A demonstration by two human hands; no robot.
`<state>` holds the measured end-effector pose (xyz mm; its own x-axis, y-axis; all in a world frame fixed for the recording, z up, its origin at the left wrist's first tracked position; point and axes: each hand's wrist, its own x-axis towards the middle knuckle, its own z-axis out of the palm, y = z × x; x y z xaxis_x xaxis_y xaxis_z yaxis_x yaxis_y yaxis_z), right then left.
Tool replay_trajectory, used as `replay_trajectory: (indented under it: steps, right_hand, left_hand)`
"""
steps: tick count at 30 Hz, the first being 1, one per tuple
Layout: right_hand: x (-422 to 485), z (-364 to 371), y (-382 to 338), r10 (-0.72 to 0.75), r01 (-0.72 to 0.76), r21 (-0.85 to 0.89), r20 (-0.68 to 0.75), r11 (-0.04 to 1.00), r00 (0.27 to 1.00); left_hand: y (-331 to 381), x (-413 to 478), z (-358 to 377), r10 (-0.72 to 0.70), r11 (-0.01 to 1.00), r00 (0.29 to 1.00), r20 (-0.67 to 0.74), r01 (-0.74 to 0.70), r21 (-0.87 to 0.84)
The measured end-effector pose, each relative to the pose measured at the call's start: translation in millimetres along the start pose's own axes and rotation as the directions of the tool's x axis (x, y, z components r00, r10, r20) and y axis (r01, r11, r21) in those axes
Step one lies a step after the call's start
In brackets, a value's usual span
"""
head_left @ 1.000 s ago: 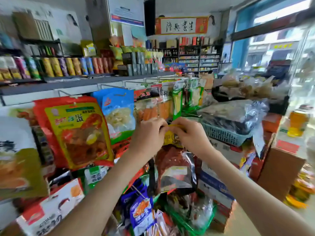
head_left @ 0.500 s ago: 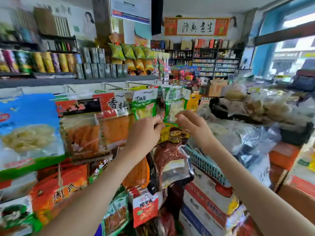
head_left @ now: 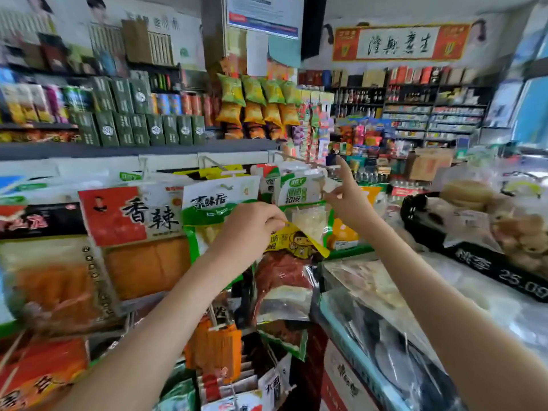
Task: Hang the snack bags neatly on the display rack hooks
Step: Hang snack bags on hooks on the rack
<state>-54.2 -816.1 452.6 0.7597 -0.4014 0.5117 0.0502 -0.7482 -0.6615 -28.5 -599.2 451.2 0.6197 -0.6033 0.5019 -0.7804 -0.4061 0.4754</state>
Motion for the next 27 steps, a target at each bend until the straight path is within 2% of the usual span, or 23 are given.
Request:
replay_trajectory:
  steps: [3,7,10,12,16,19,22,27]
  right_hand:
    - [18,6,11,-0.051,0.057,-0.106,0.053,0.993,0.997]
    - [35,1,16,-0.135,0.13,-0.152,-0.021,0.98,0.991]
    - [38,-7,21,-0.224,0.222,-0.13,-0.006,0.966,0.975]
    - [36,-13,21,-0.272,0.266,-0.112,-0.043,0.958,0.961]
    - [32,-25,18,-0.348,0.346,-0.044,-0.062,0.937,0.935]
    - [25,-32,21,-0.319,0.318,0.063,0.011,0.946,0.948]
    - [17,-37,24,-0.328,0.322,0.064,0.135,0.945,0.935]
    - [9,-51,31,-0.474,0.483,0.045,0.287,0.875,0.832]
  left_hand:
    - [2,6,7,-0.048,0.999,0.999,-0.01,0.048,0.012]
    - [11,9,13,-0.087,0.996,0.993,-0.079,0.09,0.028]
    - [21,9,15,-0.106,0.992,0.985,-0.138,0.115,0.057]
    - [25,9,15,-0.119,0.985,0.975,-0.186,0.139,0.099]
    - [27,1,10,-0.189,0.959,0.945,-0.268,0.236,0.157]
    - [29,-7,3,-0.217,0.939,0.927,-0.305,0.283,0.195]
    - [30,-10,-6,-0.229,0.917,0.918,-0.323,0.315,0.245]
    - [20,-8,-15,-0.262,0.886,0.895,-0.362,0.372,0.278]
